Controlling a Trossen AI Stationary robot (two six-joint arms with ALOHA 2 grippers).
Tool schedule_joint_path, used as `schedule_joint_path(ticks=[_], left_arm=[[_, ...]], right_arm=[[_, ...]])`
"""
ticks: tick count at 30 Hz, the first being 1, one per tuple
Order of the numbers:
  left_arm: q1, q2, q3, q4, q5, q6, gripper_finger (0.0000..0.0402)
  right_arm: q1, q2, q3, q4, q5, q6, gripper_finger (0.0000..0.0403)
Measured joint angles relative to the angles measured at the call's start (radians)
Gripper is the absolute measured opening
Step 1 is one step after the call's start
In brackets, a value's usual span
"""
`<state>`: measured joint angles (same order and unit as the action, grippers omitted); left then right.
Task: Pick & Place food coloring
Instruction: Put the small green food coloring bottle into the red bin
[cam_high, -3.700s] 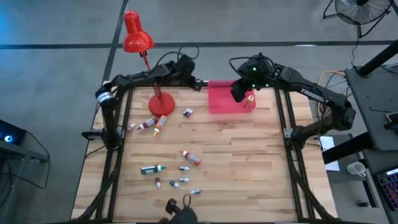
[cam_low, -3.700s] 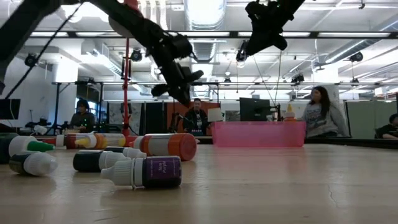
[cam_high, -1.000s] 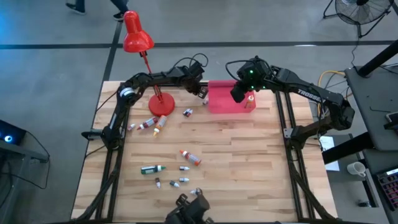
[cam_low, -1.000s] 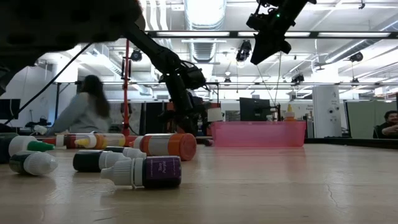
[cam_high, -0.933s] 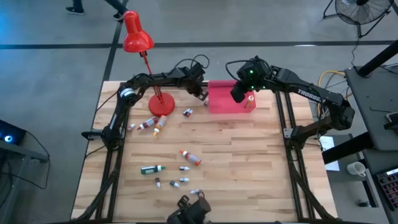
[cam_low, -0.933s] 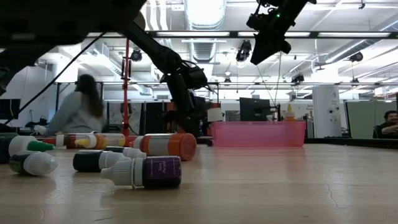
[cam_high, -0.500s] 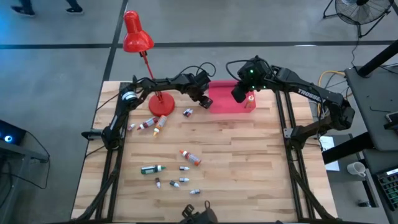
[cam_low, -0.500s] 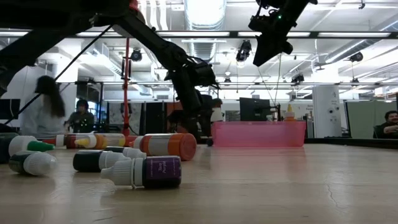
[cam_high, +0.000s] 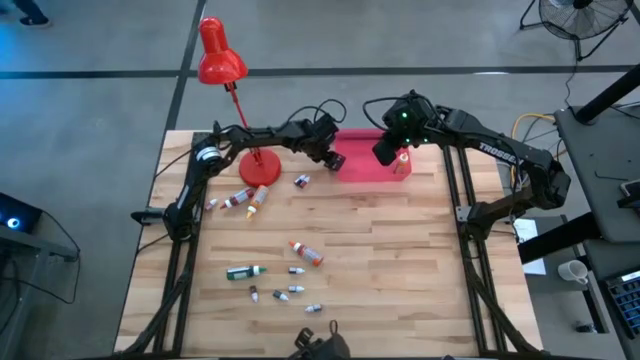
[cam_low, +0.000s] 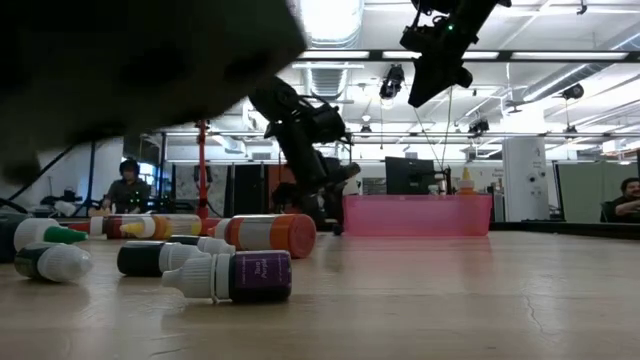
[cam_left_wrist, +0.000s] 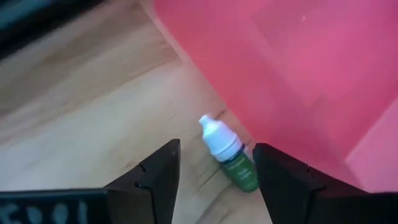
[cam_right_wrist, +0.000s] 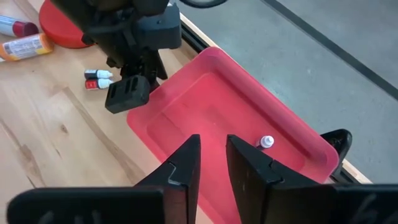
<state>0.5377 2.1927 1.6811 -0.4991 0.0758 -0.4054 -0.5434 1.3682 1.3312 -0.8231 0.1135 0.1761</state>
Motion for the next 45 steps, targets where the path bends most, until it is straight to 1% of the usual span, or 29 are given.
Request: schedule_joint_path(ticks=[5, 10, 16, 20, 24, 31, 34, 38, 41, 45], left_arm=[[0.000, 0.001, -0.035, 0.029, 0.001, -0.007, 0.0175], [0.000, -0.002, -0.038, 0.012, 0.002, 0.011, 0.0175], [0.000, -0.004, -0.038, -0.008, 0.006, 0.093, 0.0174], [0.000, -0.004, -0.040, -0.009, 0.009, 0.118, 0.0172], [0.001, -0.004, -0.034, -0.020, 0.009, 0.128, 0.0157], [0.000, -0.004, -0.019, -0.034, 0.011, 0.160, 0.0105], [-0.001, -0.004, -0.015, -0.028, 0.011, 0.130, 0.0090], [0.000, -0.004, -0.013, -0.061, -0.024, 0.102, 0.0084], [0.005, -0.004, -0.008, -0.113, -0.057, 0.132, 0.0084], [0.013, -0.004, -0.008, -0.162, -0.062, 0.156, 0.0084]], right_arm=[[0.000, 0.000, 0.000, 0.000, 0.000, 0.000, 0.0074], [0.000, 0.000, 0.000, 0.000, 0.001, 0.000, 0.0079], [-0.001, 0.000, 0.000, 0.000, 0.001, 0.000, 0.0072], [0.000, 0.000, 0.000, -0.005, 0.001, -0.003, 0.0068], [0.000, 0.000, 0.000, -0.011, 0.001, -0.008, 0.0073], [0.000, 0.000, 0.000, -0.011, 0.000, -0.042, 0.0074], [0.000, 0.000, 0.000, -0.011, 0.000, -0.050, 0.0069], [0.000, 0.000, 0.000, -0.011, 0.000, -0.057, 0.0064], [0.000, 0.000, 0.000, -0.011, 0.000, -0.057, 0.0064], [0.000, 0.000, 0.000, -0.010, 0.000, -0.057, 0.0069]])
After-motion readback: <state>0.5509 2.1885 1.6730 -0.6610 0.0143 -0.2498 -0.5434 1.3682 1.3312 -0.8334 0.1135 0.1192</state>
